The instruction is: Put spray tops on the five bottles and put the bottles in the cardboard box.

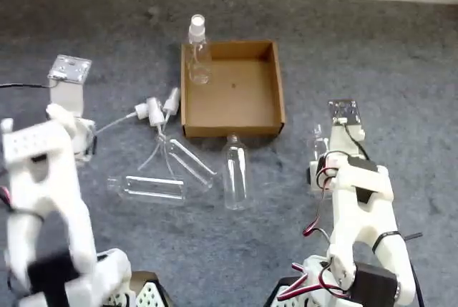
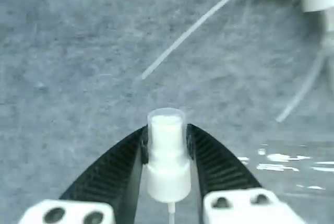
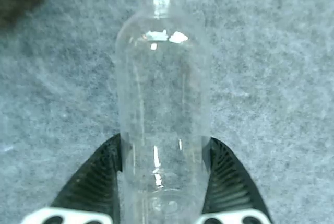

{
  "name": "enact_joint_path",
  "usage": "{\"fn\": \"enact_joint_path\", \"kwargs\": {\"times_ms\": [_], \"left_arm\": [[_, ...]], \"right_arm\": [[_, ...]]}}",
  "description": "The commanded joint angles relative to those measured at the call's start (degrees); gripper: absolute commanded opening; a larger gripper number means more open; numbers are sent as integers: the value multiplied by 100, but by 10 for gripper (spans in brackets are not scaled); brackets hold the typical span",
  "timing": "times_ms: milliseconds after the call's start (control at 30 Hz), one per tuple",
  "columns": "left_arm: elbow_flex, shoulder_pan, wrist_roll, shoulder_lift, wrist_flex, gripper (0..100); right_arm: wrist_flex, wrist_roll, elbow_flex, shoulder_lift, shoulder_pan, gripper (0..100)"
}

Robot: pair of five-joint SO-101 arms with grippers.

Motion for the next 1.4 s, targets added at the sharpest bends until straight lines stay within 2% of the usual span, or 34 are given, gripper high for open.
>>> {"fn": "enact_joint_path", "kwargs": {"times_ms": [0, 100, 200, 367, 567, 633, 867, 933, 1067, 1200, 1367], "left_arm": [[778, 831, 554, -1534, 44, 3], [1411, 1446, 870, -2360, 35, 3], [1868, 1763, 1134, -2941, 35, 3], [2703, 1754, 1187, -3679, -484, 3], [3257, 1754, 1187, -4198, -738, 4], [3266, 1754, 1187, -4251, -738, 4], [3275, 1754, 1187, -4251, -738, 4], [3284, 1754, 1187, -4251, -738, 4], [3407, 1771, 1178, -4286, -782, 4], [3415, 1771, 1178, -4286, -782, 4], [3424, 1771, 1178, -4286, -782, 4]], "right_arm": [[57, 387, 259, 66, 145, 11], [549, 668, -242, 66, 558, 15], [1086, 1064, -1130, 119, 1288, 53], [1437, 1820, -2290, 127, 2237, 76], [1455, 2312, -2484, 374, 2607, 78], [1473, 2312, -2484, 629, 2624, 96], [1490, 2286, -2536, 1218, 2580, 259], [1771, 2286, -2545, 1253, 2580, 285], [2369, 2277, -3134, 1262, 2281, 290], [2941, 1890, -3908, 1270, 1895, 290], [3213, 1758, -4514, 1279, 1560, 290]]}}
